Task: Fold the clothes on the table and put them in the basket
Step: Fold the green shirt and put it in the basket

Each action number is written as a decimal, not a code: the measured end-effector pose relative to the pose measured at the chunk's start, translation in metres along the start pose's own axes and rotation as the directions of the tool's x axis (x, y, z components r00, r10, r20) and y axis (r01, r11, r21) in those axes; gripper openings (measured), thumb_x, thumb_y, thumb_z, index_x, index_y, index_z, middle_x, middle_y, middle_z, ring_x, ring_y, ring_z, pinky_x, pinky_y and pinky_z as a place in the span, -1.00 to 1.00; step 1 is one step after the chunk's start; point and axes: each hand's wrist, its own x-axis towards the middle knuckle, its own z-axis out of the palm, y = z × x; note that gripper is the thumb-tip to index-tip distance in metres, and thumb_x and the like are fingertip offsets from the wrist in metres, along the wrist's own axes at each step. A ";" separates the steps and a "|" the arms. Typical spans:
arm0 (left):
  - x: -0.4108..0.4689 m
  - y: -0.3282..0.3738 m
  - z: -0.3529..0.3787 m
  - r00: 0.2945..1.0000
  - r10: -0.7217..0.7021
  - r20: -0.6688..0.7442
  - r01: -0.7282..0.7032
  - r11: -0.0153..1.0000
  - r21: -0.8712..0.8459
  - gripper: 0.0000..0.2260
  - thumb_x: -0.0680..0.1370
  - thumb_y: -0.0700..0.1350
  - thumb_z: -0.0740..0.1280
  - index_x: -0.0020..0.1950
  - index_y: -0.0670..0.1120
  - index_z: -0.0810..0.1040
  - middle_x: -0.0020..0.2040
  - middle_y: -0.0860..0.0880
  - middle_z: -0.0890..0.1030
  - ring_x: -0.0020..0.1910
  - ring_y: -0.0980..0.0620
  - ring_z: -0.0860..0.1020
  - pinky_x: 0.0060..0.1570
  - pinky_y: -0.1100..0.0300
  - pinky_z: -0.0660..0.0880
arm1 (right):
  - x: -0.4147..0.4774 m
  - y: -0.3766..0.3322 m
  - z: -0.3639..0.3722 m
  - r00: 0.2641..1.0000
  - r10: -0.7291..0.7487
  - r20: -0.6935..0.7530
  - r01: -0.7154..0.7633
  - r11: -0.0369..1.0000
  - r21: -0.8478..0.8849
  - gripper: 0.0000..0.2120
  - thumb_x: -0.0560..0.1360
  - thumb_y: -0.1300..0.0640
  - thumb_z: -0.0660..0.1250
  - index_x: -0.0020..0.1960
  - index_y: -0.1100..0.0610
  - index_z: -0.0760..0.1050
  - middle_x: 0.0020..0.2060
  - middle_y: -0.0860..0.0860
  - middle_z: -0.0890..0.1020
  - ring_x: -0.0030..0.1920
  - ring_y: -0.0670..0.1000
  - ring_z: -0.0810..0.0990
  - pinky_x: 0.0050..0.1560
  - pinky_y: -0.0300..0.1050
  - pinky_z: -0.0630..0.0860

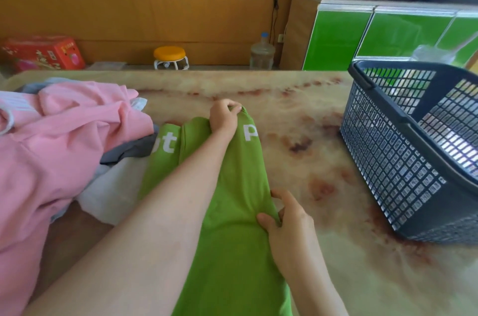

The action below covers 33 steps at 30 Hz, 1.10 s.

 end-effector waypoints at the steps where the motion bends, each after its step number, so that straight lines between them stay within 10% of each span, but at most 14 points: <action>1: -0.002 -0.005 0.006 1.000 -0.005 0.020 0.004 0.999 0.040 -0.88 0.53 -0.14 0.35 0.00 -0.12 0.64 0.05 -0.06 0.65 0.08 -0.02 0.56 -0.03 0.25 0.37 | 0.000 0.001 0.001 1.000 0.009 0.000 -0.009 1.000 -0.002 -0.63 0.51 0.19 0.36 0.28 -0.02 0.43 -0.22 -0.08 0.50 -0.20 -0.08 0.49 -0.33 -0.36 0.35; 9: -0.024 0.023 -0.023 0.943 0.253 0.217 -0.293 0.939 0.180 -0.79 0.59 -0.05 0.24 0.18 0.03 0.60 0.27 -0.03 0.52 0.29 -0.05 0.42 0.36 0.01 0.23 | -0.002 -0.007 -0.016 0.999 0.003 0.045 0.000 0.998 -0.061 -0.44 0.43 -0.08 0.43 0.38 -0.10 0.34 0.01 -0.11 0.51 0.05 -0.02 0.55 0.01 -0.13 0.49; 17: -0.176 -0.003 -0.133 0.695 0.164 0.700 -0.573 0.715 0.401 -0.38 0.45 0.39 -0.13 0.50 0.25 0.01 0.55 0.11 -0.07 0.53 0.11 -0.17 0.47 0.00 -0.28 | -0.016 -0.007 -0.032 0.960 -0.001 0.280 0.022 0.997 -0.071 -0.29 0.30 0.06 0.57 0.38 -0.05 0.35 -0.25 -0.23 0.40 -0.27 -0.22 0.44 -0.37 -0.43 0.37; 24: -0.189 -0.055 -0.129 0.701 0.302 0.645 -0.696 0.484 0.530 -0.32 0.38 0.43 -0.46 0.47 0.22 -0.30 0.57 0.03 -0.15 0.53 0.04 -0.22 0.48 0.07 -0.26 | -0.018 0.000 -0.017 0.970 0.010 0.243 0.042 0.977 -0.207 -0.29 0.36 0.08 0.53 0.41 0.11 0.30 0.20 0.07 0.53 0.19 0.07 0.50 -0.01 -0.20 0.42; 29: -0.203 -0.040 -0.135 0.754 0.225 0.617 -0.624 0.540 0.565 -0.36 0.51 0.35 -0.27 0.53 0.12 -0.18 0.57 0.00 -0.15 0.53 0.04 -0.21 0.48 0.01 -0.27 | -0.038 0.002 -0.016 0.991 -0.039 0.126 0.056 0.989 -0.139 -0.38 0.37 0.05 0.51 0.36 0.14 0.38 0.12 0.10 0.59 0.10 0.08 0.54 -0.15 -0.27 0.31; 33: -0.264 -0.025 -0.164 0.896 0.200 0.396 -0.334 0.892 0.304 -0.44 0.58 0.00 0.27 0.53 0.00 0.14 0.55 -0.12 0.08 0.53 -0.05 0.00 0.48 0.03 -0.02 | -0.081 0.007 -0.031 0.996 -0.020 0.089 0.025 0.998 -0.058 -0.39 0.42 -0.03 0.45 0.40 0.07 0.35 0.00 0.00 0.55 -0.04 -0.01 0.54 -0.08 -0.22 0.40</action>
